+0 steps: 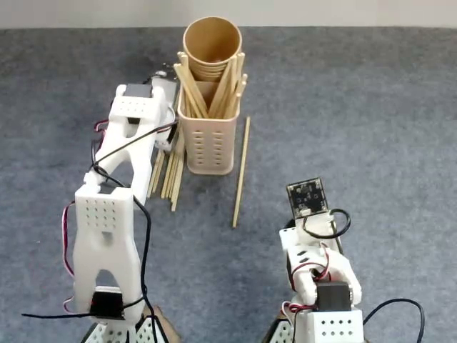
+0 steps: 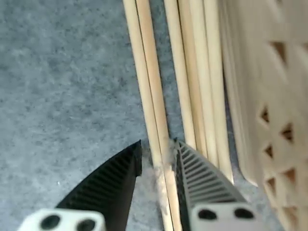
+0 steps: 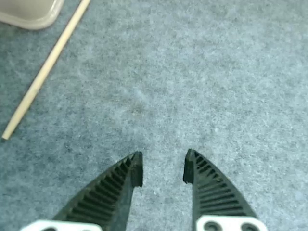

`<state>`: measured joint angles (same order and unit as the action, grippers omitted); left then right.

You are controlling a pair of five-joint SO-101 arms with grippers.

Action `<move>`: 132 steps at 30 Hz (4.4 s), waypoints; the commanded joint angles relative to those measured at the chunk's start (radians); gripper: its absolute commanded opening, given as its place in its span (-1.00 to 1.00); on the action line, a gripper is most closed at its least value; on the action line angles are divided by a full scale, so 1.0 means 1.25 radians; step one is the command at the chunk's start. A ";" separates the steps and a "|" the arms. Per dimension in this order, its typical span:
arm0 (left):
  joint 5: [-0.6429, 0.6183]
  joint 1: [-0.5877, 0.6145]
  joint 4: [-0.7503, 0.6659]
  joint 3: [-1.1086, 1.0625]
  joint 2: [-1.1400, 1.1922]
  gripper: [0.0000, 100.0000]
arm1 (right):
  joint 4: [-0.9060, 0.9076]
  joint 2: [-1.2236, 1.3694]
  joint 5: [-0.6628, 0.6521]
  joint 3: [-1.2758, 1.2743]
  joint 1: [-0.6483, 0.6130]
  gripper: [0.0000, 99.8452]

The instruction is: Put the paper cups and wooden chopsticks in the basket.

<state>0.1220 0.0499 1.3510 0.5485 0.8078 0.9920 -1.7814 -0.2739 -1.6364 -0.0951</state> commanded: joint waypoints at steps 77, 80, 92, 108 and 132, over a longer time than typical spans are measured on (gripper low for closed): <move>-0.215 -0.247 -0.712 -0.618 -0.974 -0.84 | -0.036 -0.009 0.004 -0.003 -0.009 -0.70; -0.215 -0.247 -0.712 -0.618 -0.974 -0.84 | -0.036 -0.009 0.004 -0.003 -0.009 -0.70; -0.216 -0.195 -0.712 -0.613 -0.974 -0.71 | -0.036 -0.009 0.004 -0.003 -0.009 -0.70; -0.080 0.128 -0.295 -0.592 -0.742 -0.71 | -0.037 -0.009 0.004 -0.023 -0.009 -0.70; 0.004 -0.019 -0.162 -0.255 -0.164 -0.61 | -0.062 -0.009 0.004 -0.023 -0.009 -0.70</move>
<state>0.1204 0.0437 1.1408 0.1680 0.5669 0.9367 -1.7814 -0.2708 -1.6487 -0.0951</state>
